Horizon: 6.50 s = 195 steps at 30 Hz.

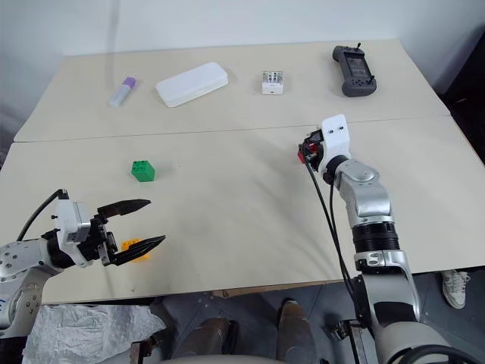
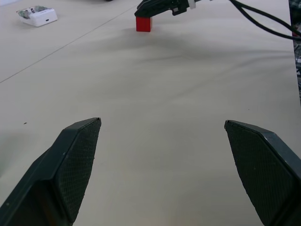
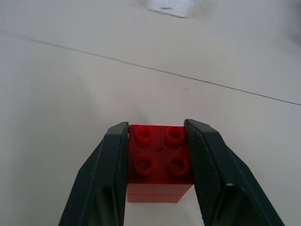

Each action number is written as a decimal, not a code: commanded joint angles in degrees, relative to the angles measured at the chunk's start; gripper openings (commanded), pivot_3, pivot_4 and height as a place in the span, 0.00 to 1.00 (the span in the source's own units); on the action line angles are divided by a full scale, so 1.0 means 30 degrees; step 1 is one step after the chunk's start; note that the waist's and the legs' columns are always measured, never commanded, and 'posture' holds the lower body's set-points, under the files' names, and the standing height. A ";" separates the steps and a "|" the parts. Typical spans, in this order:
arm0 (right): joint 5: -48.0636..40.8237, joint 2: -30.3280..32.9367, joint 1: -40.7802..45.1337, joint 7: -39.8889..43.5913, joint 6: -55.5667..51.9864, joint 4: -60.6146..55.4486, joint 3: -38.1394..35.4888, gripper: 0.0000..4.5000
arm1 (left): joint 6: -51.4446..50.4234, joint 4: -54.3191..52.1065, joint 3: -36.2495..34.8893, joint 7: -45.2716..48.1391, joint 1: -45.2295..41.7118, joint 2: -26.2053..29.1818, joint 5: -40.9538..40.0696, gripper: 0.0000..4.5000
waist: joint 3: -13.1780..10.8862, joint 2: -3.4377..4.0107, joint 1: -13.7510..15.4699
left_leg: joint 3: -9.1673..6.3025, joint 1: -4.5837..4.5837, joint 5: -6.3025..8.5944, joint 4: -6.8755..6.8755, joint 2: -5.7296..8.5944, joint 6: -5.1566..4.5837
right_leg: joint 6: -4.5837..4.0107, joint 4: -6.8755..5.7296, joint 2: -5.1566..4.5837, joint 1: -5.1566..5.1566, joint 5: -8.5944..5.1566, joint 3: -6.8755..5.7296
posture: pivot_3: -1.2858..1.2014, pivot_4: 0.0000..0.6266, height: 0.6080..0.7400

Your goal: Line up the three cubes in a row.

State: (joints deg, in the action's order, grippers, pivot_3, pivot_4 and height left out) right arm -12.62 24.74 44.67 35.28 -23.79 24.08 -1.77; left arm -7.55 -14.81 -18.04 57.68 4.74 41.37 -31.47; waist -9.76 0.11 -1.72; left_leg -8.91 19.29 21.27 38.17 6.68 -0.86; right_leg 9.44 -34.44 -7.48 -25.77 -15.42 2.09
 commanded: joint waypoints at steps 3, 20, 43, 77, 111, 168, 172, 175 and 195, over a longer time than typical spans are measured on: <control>-0.2874 0.1676 0.1173 1.1063 0.1652 -0.0999 0.1285 0.32 | 0.0078 0.0300 -0.0143 0.0817 -0.0419 0.0200 -0.0386 1.00 | 0.0000 0.0000 -0.0036 | 0.0006 -0.0004 0.0012 -0.0002 -0.0029 0.0008 | 0.0000 0.0009 0.0020 0.0004 0.0000 -0.0001 | 0.52 0.24 1.00; 0.1545 0.0836 0.3967 1.8901 1.3374 0.9567 0.5083 0.32 | 0.0407 -0.0151 0.0012 0.1269 -0.0124 -0.0338 -0.0287 1.00 | 0.0000 0.0000 -0.0013 | 0.0013 -0.0014 0.0036 0.0037 -0.0055 0.0023 | -0.0012 0.0005 0.0026 0.0011 0.0003 -0.0061 | 0.52 0.24 1.00; -0.6647 0.2970 -0.0854 1.7430 0.9815 0.0360 -0.0266 0.99 | -0.0112 0.3795 -0.9317 -0.3397 0.3371 -0.2415 -0.2654 1.00 | -0.0007 0.0012 0.0017 | 0.0019 -0.0020 0.0137 0.0120 -0.0189 0.0089 | -0.0099 -0.0022 0.0167 0.0012 -0.0005 -0.0074 | 0.52 0.24 1.00; -0.7504 0.1916 -0.7060 1.2905 0.6351 -0.7462 -0.1573 0.99 | -1.2300 0.3062 0.1074 -1.8788 -1.0808 -0.5147 0.3510 1.00 | -0.0002 -0.0007 0.0690 | 0.0056 -0.0019 0.0187 0.0318 -0.0209 0.0103 | -0.0121 -0.0100 0.0243 0.0026 0.0046 -0.0034 | 0.52 0.24 1.00; -0.8807 0.4615 -1.3284 1.1716 0.5463 -1.1456 -0.5713 1.00 | 0.1631 1.3199 1.0681 0.6559 -1.7906 -0.1966 0.7194 0.33 | -0.0008 -0.0013 0.1080 | 0.0056 0.0001 0.0189 0.0335 -0.0198 0.0102 | -0.0116 -0.0065 0.0237 0.0052 0.0050 -0.0063 | 0.52 0.24 1.00; -0.8277 0.1478 -0.7408 1.5599 0.5036 -1.1259 0.2393 1.00 | 0.3719 1.2806 -0.6924 0.5482 0.1940 0.3382 0.1912 0.98 | -0.0045 -0.0075 0.0623 | 0.0085 0.0001 0.0235 0.0327 -0.0241 0.0104 | -0.0198 -0.0166 0.0278 -0.0102 0.0086 -0.0084 | 0.52 0.24 1.00; -0.8303 0.1840 -0.7492 1.5855 0.5007 -1.1091 0.2151 1.00 | 0.3105 0.9107 -0.6545 0.5960 0.3524 0.2920 0.1012 0.98 | -0.0043 -0.0078 0.1001 | 0.0080 -0.0015 0.0236 0.0330 -0.0243 0.0104 | -0.0210 -0.0146 0.0274 -0.0063 0.0095 -0.0088 | 0.52 0.24 1.00; -0.8276 0.2625 -0.7949 1.6146 0.4913 -1.0893 0.1661 1.00 | 0.2782 0.5773 -0.5517 0.5948 0.4087 0.2544 0.0721 0.98 | -0.0042 -0.0079 0.1083 | 0.0081 -0.0020 0.0240 0.0329 -0.0249 0.0098 | -0.0219 -0.0122 0.0273 -0.0045 0.0102 -0.0088 | 0.52 0.24 1.00; -0.7731 0.4438 -1.0566 1.5494 0.4980 -1.1104 0.0297 1.00 | 0.4768 0.6932 0.0379 0.6126 -0.0541 0.1983 0.2458 0.43 | -0.0044 -0.0074 0.0748 | 0.0153 -0.0027 0.0269 0.0314 -0.0326 0.0126 | -0.0237 -0.0090 0.0337 -0.0073 0.0113 -0.0085 | 0.52 0.24 1.00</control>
State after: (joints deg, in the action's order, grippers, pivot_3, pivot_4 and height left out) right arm -35.23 37.49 13.30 82.05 -9.13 -7.10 0.70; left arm 6.28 5.98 -16.75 75.77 3.97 46.73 -23.81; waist -9.90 -0.11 0.52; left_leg -8.45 19.21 22.07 39.11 5.71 -0.48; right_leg 8.73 -34.72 -6.47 -25.99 -15.08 1.83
